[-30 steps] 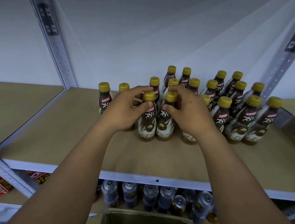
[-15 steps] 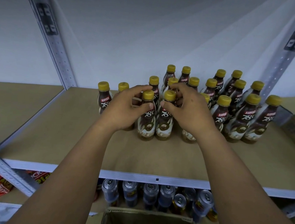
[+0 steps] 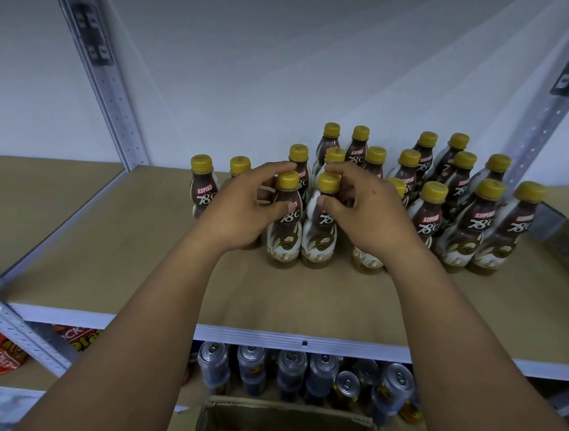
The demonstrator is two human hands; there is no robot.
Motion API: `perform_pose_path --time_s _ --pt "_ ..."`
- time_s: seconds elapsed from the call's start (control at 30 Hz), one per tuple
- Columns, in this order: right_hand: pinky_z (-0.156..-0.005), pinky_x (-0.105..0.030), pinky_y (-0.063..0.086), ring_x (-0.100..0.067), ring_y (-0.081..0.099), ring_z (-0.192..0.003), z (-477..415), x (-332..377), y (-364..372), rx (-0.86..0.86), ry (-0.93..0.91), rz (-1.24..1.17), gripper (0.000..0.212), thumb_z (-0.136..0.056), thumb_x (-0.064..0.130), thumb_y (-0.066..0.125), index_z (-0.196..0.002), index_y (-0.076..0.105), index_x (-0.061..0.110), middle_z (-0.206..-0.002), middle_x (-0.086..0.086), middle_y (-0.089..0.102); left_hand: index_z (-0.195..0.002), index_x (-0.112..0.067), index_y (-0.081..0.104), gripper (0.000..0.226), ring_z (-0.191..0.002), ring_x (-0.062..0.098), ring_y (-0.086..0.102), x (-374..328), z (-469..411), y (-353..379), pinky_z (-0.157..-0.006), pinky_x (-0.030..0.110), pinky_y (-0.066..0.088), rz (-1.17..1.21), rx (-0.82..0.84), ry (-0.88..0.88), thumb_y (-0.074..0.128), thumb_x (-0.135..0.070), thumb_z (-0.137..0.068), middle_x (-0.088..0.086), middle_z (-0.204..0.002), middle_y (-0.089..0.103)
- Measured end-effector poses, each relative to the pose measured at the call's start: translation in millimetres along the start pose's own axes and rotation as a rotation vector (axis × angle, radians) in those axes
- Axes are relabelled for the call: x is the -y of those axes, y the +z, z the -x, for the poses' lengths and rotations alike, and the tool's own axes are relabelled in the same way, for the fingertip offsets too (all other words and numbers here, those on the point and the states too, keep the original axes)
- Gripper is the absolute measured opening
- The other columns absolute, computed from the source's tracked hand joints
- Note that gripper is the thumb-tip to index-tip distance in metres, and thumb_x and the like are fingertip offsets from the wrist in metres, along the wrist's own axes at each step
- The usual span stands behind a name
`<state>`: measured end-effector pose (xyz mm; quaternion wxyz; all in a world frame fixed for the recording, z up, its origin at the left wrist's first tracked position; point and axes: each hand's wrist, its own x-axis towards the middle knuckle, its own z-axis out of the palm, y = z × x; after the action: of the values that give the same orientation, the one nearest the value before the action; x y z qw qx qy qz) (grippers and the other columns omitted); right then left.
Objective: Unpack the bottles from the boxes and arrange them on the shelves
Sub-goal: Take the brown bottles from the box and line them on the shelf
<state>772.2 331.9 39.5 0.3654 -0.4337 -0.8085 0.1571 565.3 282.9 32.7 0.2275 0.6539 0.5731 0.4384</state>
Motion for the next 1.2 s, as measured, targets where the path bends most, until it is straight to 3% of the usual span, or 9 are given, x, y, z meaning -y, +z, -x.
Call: perform_pose_path --time_s 0.17,0.5,0.77,0.93,1.1,1.2 --pt "-0.088 -0.021 0.043 -0.014 0.061 -0.112 2 -1 -2 0.027 0.022 -0.004 0.06 -0.09 0.023 0.072 -0.145 0.051 0.028 -0.127 0.001 0.065 -0.141 -0.043 0.053 0.061 -0.115 0.01 0.065 3 -1 2 -0.101 0.042 0.054 0.001 0.0 0.004 0.077 -0.021 -0.09 -0.01 -0.129 0.064" --pt "-0.086 -0.023 0.042 -0.02 0.062 -0.107 0 -2 5 -0.035 -0.02 0.057 0.057 -0.09 0.025 0.075 -0.142 0.052 0.022 -0.12 -0.003 0.066 -0.142 -0.046 0.05 0.059 -0.123 0.011 0.061 11 -3 5 -0.104 0.044 0.053 0.019 0.006 0.037 0.072 -0.02 -0.094 -0.013 -0.135 0.061" --pt "-0.09 -0.025 0.045 -0.02 0.062 -0.109 1 -5 6 -0.042 -0.009 0.064 0.06 -0.09 0.026 0.074 -0.145 0.051 0.022 -0.123 -0.004 0.066 -0.147 -0.037 0.049 0.059 -0.124 0.008 0.059 10 -2 8 -0.106 0.039 0.051 0.003 -0.017 0.063 0.07 -0.019 -0.095 -0.013 -0.137 0.059" --pt "-0.098 -0.03 0.048 -0.018 0.06 -0.119 8 -4 7 -0.032 0.021 0.021 0.076 -0.089 0.032 0.075 -0.154 0.037 0.028 -0.136 0.001 0.062 -0.153 -0.042 0.036 0.072 -0.126 0.006 0.056 12 4 8 -0.108 0.034 0.048 0.012 -0.02 0.02 0.072 -0.023 -0.094 -0.012 -0.139 0.056" --pt "-0.085 -0.035 0.055 -0.018 0.064 -0.093 33 -4 6 -0.06 0.054 0.041 0.084 -0.089 0.033 0.074 -0.158 0.025 0.03 -0.111 -0.003 0.066 -0.16 -0.033 0.02 0.086 -0.125 0.008 0.054 11 25 9 -0.103 0.024 0.046 0.018 -0.038 -0.026 0.074 -0.022 -0.093 -0.006 -0.133 0.054" --pt "-0.081 -0.037 0.055 -0.023 0.064 -0.094 62 -3 12 -0.057 0.067 0.106 0.078 -0.091 0.036 0.07 -0.156 0.028 0.027 -0.113 -0.007 0.065 -0.161 -0.029 0.016 0.091 -0.118 0.012 0.059 13 50 11 -0.097 0.027 0.05 -0.055 -0.085 -0.038 0.075 -0.026 -0.091 -0.001 -0.124 0.058"
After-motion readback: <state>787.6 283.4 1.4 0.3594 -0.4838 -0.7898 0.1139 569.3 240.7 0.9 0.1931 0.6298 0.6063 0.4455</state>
